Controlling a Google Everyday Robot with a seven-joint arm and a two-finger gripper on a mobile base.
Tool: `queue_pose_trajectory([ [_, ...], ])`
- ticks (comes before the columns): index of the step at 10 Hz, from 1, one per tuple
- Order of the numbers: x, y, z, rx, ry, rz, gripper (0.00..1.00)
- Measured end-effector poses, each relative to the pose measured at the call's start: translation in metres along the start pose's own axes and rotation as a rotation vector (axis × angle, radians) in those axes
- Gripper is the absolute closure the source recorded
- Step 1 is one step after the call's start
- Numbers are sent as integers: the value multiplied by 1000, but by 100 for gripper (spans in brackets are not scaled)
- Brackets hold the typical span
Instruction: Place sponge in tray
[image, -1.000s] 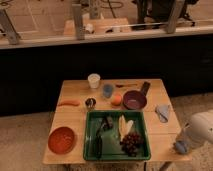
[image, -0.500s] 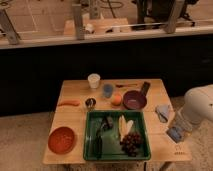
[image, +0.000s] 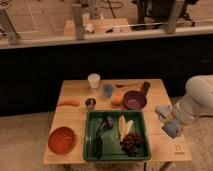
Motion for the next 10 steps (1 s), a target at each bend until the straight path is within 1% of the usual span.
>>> queue_pose_trajectory([
  [5,0,-1,1,0,-1,-1,100],
  [6,-5,-2,1,-4,0,-18,100],
  [7,-13,-8,1,-11,4,-50,100],
  [8,-22,-17,2,-9,11,-82,100],
  [9,-37,-27,4,-17,19,-120,100],
  [10,-58,-44,7,-21,29,-168,100],
])
